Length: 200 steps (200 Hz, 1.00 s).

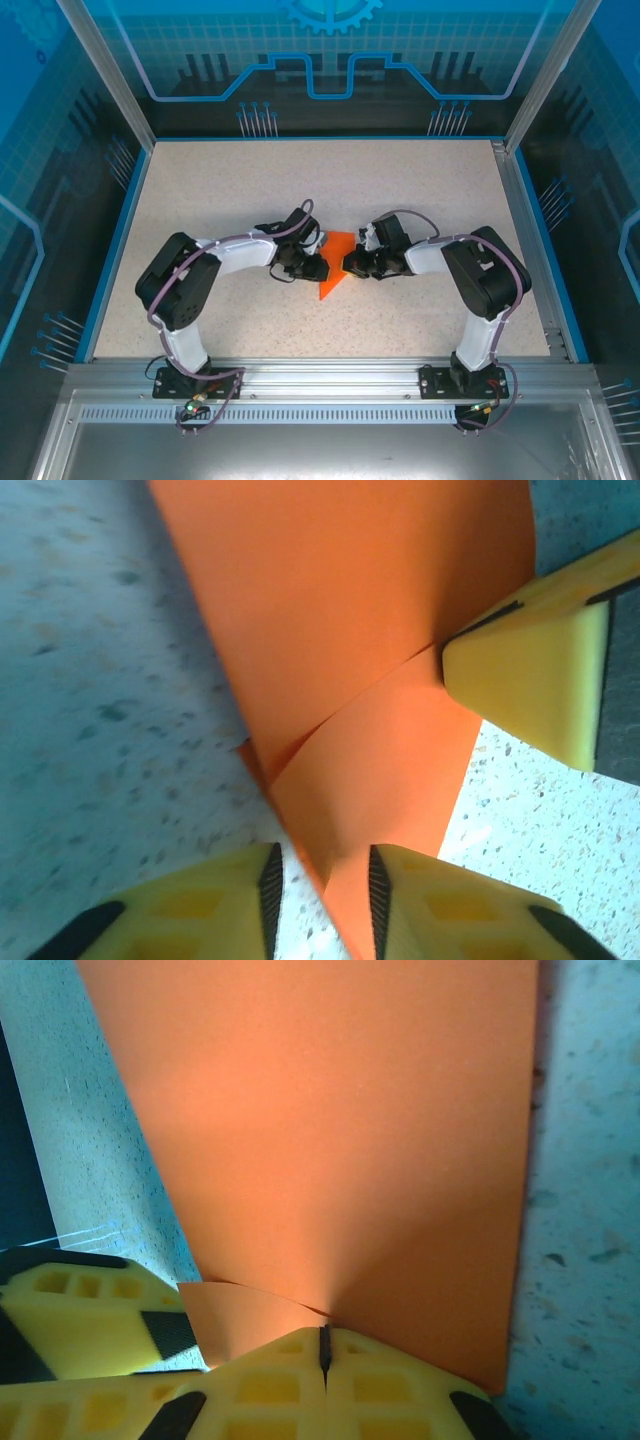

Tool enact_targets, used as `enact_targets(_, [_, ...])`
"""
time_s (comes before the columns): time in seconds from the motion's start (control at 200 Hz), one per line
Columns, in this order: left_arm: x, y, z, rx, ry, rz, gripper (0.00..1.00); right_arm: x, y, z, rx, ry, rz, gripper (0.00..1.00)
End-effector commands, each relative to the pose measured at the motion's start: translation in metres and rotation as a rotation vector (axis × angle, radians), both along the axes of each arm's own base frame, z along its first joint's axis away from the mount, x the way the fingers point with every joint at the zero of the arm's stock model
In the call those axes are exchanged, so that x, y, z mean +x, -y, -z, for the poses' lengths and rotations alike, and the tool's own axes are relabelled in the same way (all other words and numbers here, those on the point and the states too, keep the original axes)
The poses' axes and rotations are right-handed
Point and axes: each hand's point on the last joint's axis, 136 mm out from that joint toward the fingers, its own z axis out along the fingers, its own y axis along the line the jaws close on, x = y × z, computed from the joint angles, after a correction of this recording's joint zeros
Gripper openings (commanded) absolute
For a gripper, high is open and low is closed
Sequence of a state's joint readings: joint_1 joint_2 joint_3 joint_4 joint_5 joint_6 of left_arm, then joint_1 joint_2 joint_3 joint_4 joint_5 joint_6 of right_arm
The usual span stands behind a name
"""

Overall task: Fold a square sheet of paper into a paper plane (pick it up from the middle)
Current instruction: Third fold the triangle at the center of the table.

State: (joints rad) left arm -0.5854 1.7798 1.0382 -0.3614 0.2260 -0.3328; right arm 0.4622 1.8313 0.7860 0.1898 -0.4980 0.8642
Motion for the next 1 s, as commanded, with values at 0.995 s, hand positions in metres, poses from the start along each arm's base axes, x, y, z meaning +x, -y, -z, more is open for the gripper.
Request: enact_targets(0.995, [-0.035, 0.05, -0.001, -0.345, -0.355, -0.127, 0.16, -0.009, 0.013, 0.023, -0.113, -0.079, 0.032, 0.0])
